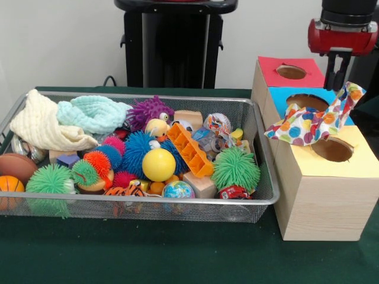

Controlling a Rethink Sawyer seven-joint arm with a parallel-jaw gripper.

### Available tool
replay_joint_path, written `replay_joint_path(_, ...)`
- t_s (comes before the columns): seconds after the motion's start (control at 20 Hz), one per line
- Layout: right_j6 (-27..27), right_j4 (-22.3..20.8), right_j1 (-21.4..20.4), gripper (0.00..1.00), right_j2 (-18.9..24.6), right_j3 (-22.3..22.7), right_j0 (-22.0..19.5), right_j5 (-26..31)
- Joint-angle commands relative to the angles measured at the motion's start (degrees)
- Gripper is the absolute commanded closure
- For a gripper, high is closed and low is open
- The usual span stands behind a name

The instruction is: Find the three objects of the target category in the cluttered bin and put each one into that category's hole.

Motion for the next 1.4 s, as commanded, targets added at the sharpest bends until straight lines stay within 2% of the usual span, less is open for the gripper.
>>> replay_joint_path(0.05, 9.8, 1.2, 2.6, 1.0, 3.1, -2.1, -2.1, -0.4)
replay_joint_path(0.5, 9.6, 0.0, 6.7, 1.0, 3.2, -1.8, -2.3, -5.8)
replay_joint_path(0.9, 10.4, 0.7, 8.3, 1.0, 3.6, -1.4, -2.1, -8.9)
replay_joint_path(1.2, 11.2, 1.9, 7.1, 1.0, 3.9, -1.5, -1.6, -8.1)
replay_joint_path(1.4, 11.1, 2.1, 5.6, 1.0, 3.2, -2.5, -1.1, -5.2)
